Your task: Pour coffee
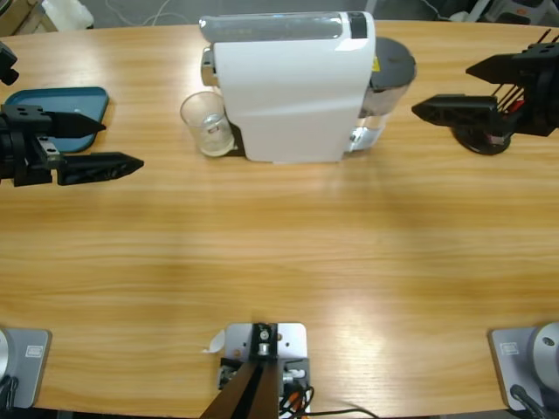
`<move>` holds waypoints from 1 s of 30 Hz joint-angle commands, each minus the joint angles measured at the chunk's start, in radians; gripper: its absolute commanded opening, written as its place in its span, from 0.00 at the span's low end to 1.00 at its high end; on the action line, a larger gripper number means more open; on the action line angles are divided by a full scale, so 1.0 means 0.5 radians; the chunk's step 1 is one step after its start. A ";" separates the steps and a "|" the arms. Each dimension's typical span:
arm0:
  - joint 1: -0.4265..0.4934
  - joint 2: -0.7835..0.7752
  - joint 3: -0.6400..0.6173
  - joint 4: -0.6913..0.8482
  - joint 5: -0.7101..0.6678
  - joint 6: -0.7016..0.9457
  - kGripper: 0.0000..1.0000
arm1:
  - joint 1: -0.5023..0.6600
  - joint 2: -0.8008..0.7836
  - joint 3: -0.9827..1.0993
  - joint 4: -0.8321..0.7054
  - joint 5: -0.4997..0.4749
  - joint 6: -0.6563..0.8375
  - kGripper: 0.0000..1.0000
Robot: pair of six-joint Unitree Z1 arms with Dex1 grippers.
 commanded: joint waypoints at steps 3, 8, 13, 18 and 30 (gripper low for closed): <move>0.015 -0.030 0.073 0.027 0.000 0.004 0.99 | 0.020 -0.019 0.110 -0.146 0.175 -0.052 1.00; 0.014 0.072 0.070 0.019 0.003 0.003 0.99 | 0.022 -0.031 0.137 -0.125 0.080 -0.041 1.00; -0.007 0.251 0.036 -0.008 0.008 0.219 0.99 | 0.023 0.013 0.151 -0.125 0.077 -0.041 1.00; -0.014 0.434 -0.016 -0.080 0.009 0.366 0.99 | 0.023 0.063 0.151 -0.125 0.080 -0.031 1.00; 0.004 0.676 -0.083 -0.362 0.028 0.421 0.99 | 0.023 0.154 0.148 -0.127 0.077 0.030 1.00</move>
